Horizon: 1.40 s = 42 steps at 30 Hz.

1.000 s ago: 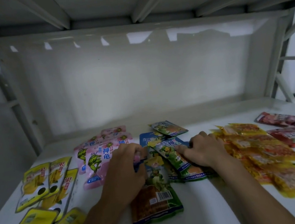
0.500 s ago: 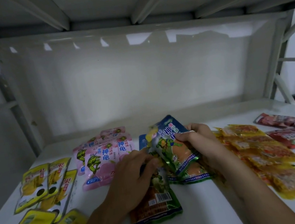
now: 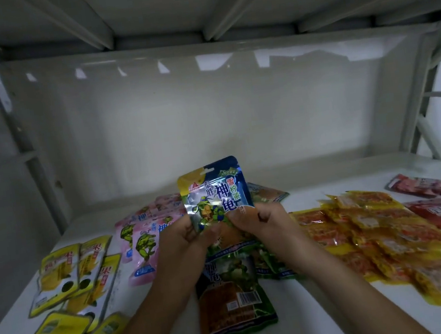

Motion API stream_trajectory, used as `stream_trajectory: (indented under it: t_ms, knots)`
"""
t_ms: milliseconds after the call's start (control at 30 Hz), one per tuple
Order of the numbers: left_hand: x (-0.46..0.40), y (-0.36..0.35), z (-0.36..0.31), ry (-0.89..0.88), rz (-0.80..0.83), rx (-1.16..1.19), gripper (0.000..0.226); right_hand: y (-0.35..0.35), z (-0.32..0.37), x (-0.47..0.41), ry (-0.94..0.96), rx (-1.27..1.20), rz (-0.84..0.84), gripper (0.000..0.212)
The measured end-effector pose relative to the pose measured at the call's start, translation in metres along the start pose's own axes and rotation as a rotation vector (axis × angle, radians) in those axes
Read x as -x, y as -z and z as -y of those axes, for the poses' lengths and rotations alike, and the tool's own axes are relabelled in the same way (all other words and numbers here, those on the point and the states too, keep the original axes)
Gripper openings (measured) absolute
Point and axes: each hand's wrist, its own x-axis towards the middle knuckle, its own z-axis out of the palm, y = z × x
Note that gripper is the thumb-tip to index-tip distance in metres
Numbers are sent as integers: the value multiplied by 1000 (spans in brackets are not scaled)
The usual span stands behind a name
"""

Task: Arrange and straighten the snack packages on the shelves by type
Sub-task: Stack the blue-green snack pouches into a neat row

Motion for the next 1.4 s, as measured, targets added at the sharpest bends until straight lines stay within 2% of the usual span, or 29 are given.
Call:
stream_trajectory:
  t_ms: [167,300,400,467,567,667,767,867,900,1100,1200,1333,1400]
  knots:
    - [-4,2,6,-51,15,-6,34,0,-4,-2,-29,-16,11,19]
    - [-1,1,-1,-35,108,91,63,2,-4,-2,-42,-71,-6,14]
    - [3,0,-8,35,149,124,33,1,-5,1,-60,-124,-4,14]
    - [6,0,-11,56,184,135,19,1,-3,3,-66,-189,-1,23]
    - [4,1,-10,-46,156,76,25,-2,0,3,-57,-241,-1,39]
    - [3,3,-11,-111,115,37,19,-4,3,3,-34,-149,-9,37]
    - [1,7,-6,-123,68,12,39,-3,3,4,-5,-82,4,36]
    - [0,8,-3,-114,30,15,57,-4,2,4,-27,-137,54,14]
    - [-1,8,-2,-99,17,40,59,-4,1,4,-24,-128,66,12]
    - [-3,7,-2,-51,33,67,67,-2,-9,1,44,11,41,20]
    - [-5,8,-1,-50,76,81,88,-1,-12,1,32,67,61,22]
    - [-7,10,1,-108,34,52,67,-4,-16,0,76,83,93,20]
    - [-8,8,3,-103,52,78,83,-6,-14,-1,74,42,75,19]
